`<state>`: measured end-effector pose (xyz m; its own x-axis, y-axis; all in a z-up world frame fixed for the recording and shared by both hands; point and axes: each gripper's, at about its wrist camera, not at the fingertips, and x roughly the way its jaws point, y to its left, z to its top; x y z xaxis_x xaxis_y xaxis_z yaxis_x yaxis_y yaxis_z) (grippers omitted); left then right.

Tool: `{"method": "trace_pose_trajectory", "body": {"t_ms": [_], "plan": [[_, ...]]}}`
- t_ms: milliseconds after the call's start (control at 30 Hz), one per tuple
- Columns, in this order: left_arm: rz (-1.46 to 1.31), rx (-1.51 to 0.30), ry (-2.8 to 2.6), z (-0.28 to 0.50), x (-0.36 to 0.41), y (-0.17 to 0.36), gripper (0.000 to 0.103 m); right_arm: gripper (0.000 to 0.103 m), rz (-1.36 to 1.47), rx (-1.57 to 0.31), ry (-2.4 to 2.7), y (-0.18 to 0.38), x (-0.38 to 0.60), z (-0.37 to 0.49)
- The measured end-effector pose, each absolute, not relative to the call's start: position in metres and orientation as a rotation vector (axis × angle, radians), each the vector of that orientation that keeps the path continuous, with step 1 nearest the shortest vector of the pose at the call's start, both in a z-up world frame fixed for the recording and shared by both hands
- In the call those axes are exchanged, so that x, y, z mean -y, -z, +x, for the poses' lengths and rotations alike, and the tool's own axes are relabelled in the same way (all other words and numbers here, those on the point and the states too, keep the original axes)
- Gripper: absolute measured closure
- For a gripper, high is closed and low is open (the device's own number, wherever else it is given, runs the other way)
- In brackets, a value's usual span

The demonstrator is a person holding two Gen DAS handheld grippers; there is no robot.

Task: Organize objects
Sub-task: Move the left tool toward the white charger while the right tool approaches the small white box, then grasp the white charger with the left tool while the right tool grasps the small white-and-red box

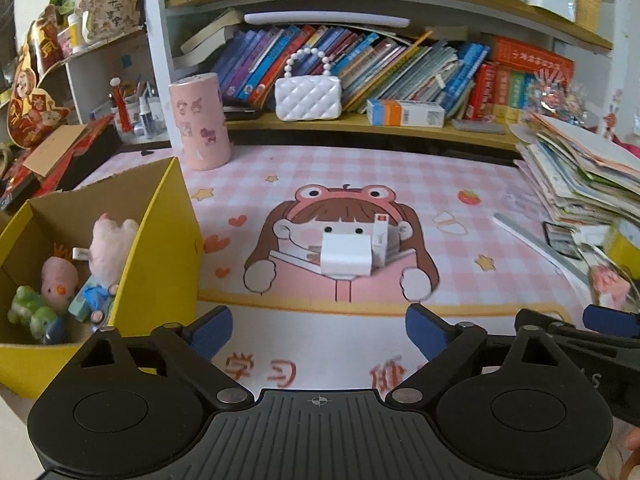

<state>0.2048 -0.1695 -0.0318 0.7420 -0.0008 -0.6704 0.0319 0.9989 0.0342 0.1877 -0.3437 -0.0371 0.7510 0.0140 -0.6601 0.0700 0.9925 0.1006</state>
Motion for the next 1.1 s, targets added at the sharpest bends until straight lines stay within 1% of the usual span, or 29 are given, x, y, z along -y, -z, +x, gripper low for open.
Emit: {"method": "trace_pose_trajectory", "body": {"t_ms": [100,167,233,267,600,833,1100], "plan": [[0.031,-0.742,0.001,0.223,0.170,0.037,0.019,0.043,0.138,-0.721,0.016,0.038,0.346,0.207],[0.020,-0.751,-0.006,0.235,0.171,0.042,0.027,0.048,0.145,-0.721,0.003,0.039,0.347,0.220],[0.009,-0.763,-0.011,0.248,0.171,0.048,0.032,0.048,0.151,-0.724,-0.005,0.041,0.348,0.232],[0.004,-0.770,-0.009,0.254,0.171,0.051,0.033,0.048,0.152,-0.724,-0.008,0.041,0.349,0.237],[0.039,-0.812,0.012,0.307,0.182,0.083,0.033,0.048,0.169,-0.738,-0.021,0.047,0.354,0.276],[0.092,-0.822,0.039,0.325,0.194,0.096,0.033,0.048,0.171,-0.749,-0.042,0.050,0.355,0.287],[0.117,-0.816,0.055,0.337,0.194,0.109,0.038,0.048,0.168,-0.748,-0.061,0.050,0.350,0.298]]}}
